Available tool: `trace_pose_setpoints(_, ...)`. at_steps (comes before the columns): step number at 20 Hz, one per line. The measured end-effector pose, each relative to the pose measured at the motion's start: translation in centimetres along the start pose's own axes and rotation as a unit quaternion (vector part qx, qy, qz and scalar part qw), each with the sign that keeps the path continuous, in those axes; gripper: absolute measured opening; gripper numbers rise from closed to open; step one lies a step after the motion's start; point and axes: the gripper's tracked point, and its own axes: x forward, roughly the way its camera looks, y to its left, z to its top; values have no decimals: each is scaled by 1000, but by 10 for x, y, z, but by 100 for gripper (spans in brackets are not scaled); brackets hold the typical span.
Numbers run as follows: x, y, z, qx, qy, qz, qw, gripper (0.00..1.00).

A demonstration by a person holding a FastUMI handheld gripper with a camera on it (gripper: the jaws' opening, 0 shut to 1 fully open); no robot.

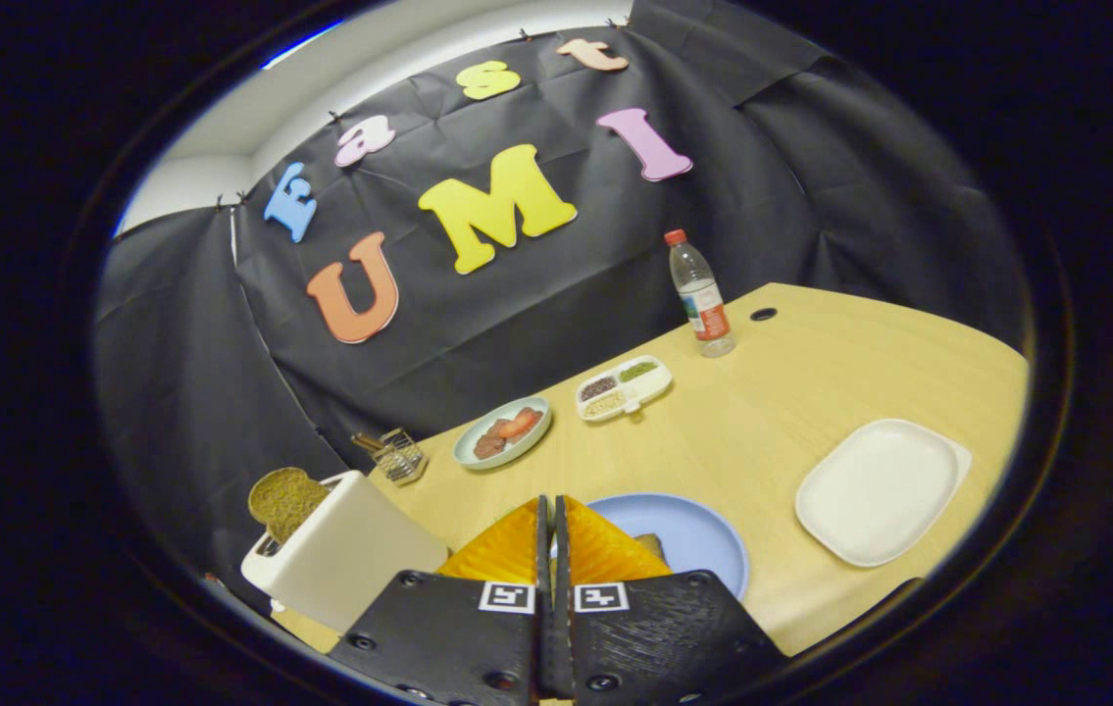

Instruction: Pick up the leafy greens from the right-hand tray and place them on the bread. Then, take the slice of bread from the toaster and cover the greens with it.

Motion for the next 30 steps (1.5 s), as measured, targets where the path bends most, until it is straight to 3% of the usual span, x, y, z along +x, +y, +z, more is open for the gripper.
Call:
trace_pose_setpoints(3, 4, -23, -10, 2, 18, -20, 1000, 1)
trace_pose_setpoints(6, 2, -39, -18, 2, 33, -32, 999, 9)
trace_pose_setpoints(18, -25, -53, -7, -50, 18, -52, 997, 62)
trace_pose_setpoints(22, -52, -30, 27, -97, -38, -50, 993, 90)
trace_pose_setpoints(24, -66, -12, 45, -124, -67, -51, 989, 95)
trace_pose_setpoints(30, -97, 80, 76, -180, -130, -20, 975, 96)
